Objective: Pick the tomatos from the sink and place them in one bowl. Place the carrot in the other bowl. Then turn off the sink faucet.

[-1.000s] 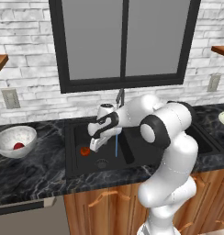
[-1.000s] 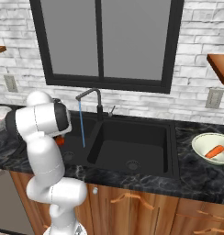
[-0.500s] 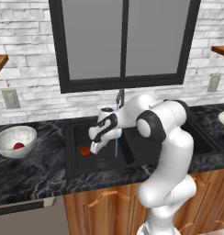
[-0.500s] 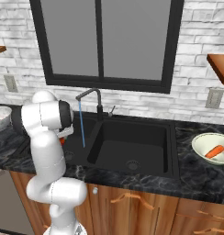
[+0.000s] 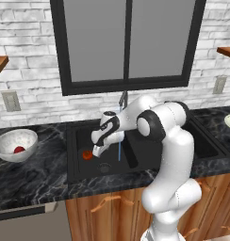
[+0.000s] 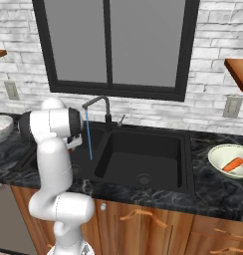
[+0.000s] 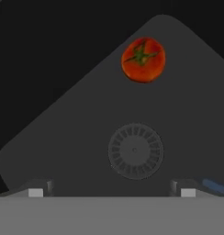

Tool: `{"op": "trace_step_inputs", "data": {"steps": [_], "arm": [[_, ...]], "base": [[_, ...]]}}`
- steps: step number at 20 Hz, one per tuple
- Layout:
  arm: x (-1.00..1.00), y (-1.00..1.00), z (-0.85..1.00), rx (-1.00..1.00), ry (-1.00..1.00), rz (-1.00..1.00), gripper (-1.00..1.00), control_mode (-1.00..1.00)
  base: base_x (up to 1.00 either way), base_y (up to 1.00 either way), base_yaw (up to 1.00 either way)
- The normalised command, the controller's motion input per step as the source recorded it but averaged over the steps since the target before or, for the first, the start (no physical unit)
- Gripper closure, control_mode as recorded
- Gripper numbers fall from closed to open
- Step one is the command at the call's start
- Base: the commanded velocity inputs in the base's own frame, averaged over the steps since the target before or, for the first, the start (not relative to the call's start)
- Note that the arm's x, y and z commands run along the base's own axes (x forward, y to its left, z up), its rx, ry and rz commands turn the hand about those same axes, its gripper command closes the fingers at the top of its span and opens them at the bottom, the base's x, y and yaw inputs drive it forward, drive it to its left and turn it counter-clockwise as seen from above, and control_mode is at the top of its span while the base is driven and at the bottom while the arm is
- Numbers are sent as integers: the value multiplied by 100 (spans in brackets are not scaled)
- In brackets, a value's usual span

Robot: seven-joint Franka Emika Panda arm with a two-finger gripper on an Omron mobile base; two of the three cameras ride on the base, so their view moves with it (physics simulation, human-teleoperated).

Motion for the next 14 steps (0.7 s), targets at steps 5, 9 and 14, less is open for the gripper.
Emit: {"op": "trace_step_inputs", "data": {"steps": [5,9,14], "arm": [[18,1,-13,0,0,0,-100,-100],[10,11,-20,0,0,0,-100,-100],[9,19,-13,0,0,0,-100,-100]], "base": [[0,0,0],[0,0,0],[0,0,0]]}}
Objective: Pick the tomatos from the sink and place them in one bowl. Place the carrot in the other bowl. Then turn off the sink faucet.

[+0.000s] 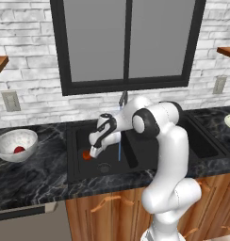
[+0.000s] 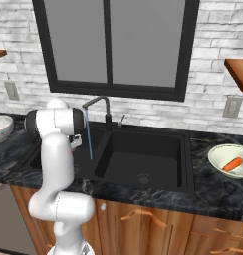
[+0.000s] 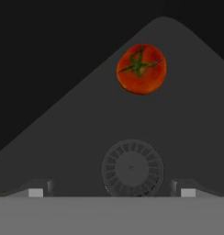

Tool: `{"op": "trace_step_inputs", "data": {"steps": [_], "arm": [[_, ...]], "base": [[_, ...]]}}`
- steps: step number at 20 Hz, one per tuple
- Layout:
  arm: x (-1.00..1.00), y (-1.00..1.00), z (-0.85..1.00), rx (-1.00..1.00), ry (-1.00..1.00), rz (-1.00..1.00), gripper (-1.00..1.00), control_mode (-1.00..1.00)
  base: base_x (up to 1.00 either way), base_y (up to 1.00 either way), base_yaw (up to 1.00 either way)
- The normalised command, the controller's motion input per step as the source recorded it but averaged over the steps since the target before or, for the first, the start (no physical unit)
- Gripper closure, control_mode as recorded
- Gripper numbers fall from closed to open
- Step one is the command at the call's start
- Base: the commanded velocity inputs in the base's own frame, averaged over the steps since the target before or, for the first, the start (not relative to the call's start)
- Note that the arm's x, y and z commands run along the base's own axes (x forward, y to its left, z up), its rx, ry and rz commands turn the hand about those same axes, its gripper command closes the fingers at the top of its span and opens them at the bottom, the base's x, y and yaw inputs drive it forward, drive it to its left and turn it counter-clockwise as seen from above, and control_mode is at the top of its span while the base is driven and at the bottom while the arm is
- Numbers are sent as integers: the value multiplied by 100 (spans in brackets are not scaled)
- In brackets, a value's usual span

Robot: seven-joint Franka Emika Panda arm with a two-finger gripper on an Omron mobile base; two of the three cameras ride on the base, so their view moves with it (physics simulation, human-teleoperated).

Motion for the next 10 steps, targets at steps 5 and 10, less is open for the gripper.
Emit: {"op": "trace_step_inputs", "data": {"steps": [5,10], "arm": [[21,17,-12,0,0,0,-100,-100],[19,15,-12,0,0,0,-100,-100]], "base": [[0,0,0],[0,0,0]]}}
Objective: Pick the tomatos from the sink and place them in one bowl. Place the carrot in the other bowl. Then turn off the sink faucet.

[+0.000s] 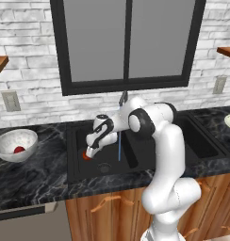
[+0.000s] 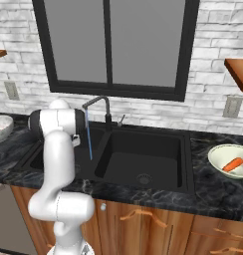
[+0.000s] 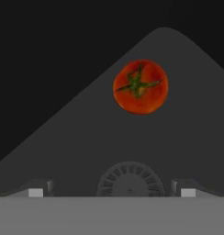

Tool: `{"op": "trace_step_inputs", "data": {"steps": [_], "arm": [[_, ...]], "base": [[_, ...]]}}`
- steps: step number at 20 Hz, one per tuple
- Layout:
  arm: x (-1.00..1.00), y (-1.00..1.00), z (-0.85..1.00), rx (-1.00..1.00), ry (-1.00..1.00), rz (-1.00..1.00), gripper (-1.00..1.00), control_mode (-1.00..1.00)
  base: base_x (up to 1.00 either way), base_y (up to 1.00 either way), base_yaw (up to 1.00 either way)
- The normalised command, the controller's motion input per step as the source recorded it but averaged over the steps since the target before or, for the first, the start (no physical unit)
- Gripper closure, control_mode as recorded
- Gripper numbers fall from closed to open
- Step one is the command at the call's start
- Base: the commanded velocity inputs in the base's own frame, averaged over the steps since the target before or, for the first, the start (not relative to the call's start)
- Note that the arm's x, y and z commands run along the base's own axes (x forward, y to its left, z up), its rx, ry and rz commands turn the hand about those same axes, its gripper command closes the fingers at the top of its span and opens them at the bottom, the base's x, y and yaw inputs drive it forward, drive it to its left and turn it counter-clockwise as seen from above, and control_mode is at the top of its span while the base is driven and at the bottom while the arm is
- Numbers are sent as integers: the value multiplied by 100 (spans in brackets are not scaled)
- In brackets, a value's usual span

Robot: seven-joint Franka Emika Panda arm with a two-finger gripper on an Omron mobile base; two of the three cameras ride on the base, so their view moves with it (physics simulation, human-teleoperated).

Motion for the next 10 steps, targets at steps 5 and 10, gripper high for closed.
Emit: {"op": "trace_step_inputs", "data": {"steps": [5,10], "arm": [[16,10,-14,0,0,0,-100,-100],[10,10,-16,0,0,0,-100,-100]], "base": [[0,0,0],[0,0,0]]}}
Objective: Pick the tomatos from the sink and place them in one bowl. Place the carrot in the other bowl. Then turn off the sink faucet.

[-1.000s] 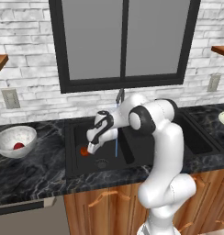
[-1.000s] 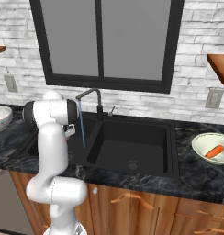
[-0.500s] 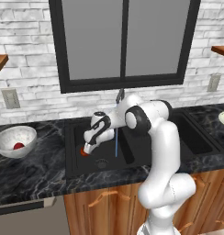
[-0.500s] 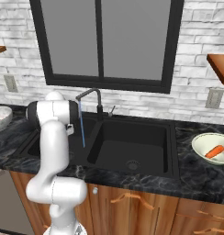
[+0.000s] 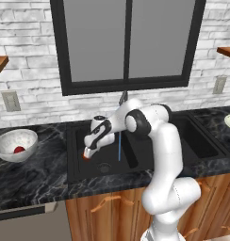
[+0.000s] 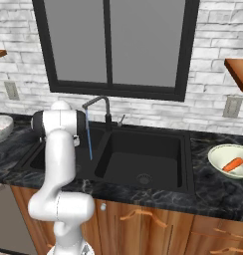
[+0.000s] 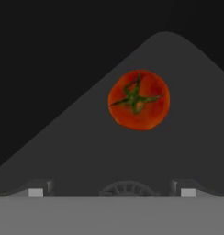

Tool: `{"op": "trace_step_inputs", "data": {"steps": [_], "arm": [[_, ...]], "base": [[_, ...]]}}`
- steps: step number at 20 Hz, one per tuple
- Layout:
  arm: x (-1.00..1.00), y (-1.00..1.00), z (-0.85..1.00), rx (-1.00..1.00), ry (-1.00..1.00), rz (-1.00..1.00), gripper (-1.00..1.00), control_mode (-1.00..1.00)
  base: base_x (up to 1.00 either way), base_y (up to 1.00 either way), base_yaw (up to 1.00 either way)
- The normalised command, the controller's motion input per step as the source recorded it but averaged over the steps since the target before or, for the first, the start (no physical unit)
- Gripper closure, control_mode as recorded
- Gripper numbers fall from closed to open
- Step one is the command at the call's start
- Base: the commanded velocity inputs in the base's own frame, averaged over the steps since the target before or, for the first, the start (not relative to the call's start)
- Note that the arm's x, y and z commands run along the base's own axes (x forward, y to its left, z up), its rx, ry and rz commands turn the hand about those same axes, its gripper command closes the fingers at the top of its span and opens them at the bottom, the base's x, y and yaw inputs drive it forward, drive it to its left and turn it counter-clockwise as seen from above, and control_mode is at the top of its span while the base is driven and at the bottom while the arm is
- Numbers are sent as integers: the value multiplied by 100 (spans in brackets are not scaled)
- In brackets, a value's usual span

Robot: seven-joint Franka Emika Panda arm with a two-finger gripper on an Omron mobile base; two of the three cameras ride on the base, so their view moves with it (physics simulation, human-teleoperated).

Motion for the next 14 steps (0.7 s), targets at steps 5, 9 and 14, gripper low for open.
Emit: {"op": "trace_step_inputs", "data": {"steps": [5,9,14], "arm": [[15,8,-17,0,0,0,-100,-100],[18,5,-16,0,0,0,-100,-100],[18,3,-14,0,0,0,-100,-100]], "base": [[0,0,0],[0,0,0],[0,0,0]]}}
